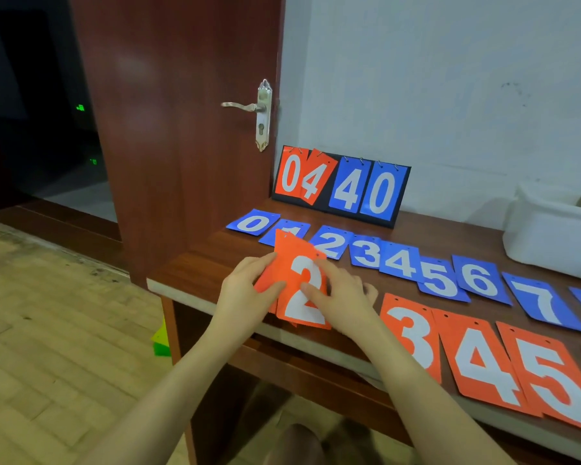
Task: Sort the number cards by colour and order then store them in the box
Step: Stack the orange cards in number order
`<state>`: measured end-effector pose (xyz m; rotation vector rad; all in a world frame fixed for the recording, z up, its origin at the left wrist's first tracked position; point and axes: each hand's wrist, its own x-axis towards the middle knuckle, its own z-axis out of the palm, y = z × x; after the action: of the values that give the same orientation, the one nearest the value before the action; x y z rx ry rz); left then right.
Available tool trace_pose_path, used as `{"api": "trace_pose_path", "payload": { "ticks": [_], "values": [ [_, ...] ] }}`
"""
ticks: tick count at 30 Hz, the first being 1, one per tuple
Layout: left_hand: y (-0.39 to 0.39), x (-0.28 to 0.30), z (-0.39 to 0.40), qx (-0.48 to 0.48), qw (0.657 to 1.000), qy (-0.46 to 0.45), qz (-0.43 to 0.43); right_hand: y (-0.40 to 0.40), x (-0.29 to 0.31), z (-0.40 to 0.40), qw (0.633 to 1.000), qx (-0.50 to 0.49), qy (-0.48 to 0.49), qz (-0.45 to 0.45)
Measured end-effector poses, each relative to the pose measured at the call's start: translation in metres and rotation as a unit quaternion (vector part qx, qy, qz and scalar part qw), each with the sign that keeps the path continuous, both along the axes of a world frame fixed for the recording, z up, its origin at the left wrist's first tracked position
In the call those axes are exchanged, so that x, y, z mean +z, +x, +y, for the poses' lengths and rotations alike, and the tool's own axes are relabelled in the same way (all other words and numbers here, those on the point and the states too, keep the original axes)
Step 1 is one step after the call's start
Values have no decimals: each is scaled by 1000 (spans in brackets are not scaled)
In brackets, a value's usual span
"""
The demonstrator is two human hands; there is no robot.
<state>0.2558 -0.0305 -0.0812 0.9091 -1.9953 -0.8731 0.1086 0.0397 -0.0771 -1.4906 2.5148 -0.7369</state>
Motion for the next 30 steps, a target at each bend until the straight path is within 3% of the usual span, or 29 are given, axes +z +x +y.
{"api": "trace_pose_path", "payload": {
  "ticks": [4, 9, 14, 17, 20, 23, 26, 30],
  "values": [
    [-16, 5, 8, -58, 993, 40, 93, -16, 6, 18, 959, -25, -213, -186],
    [-51, 7, 27, -81, 991, -40, 99, -26, 7, 44, 925, -19, -339, -172],
    [-63, 5, 32, -45, 989, -44, 134, -30, 9, 52, 907, 13, -393, -151],
    [-65, 2, 30, -57, 991, -28, 118, -31, 8, 51, 917, 13, -372, -142],
    [-69, 0, 28, -73, 993, -10, 96, -34, 1, 48, 929, 24, -317, -188],
    [-71, 2, 28, -64, 994, -14, 86, -35, 3, 54, 946, 39, -280, -160],
    [-70, 7, 25, -47, 993, 13, 105, -46, 8, 74, 964, 6, -250, -88],
    [-70, 6, 23, -35, 993, 31, 104, -48, 7, 107, 991, 50, -61, 105]
  ]
}}
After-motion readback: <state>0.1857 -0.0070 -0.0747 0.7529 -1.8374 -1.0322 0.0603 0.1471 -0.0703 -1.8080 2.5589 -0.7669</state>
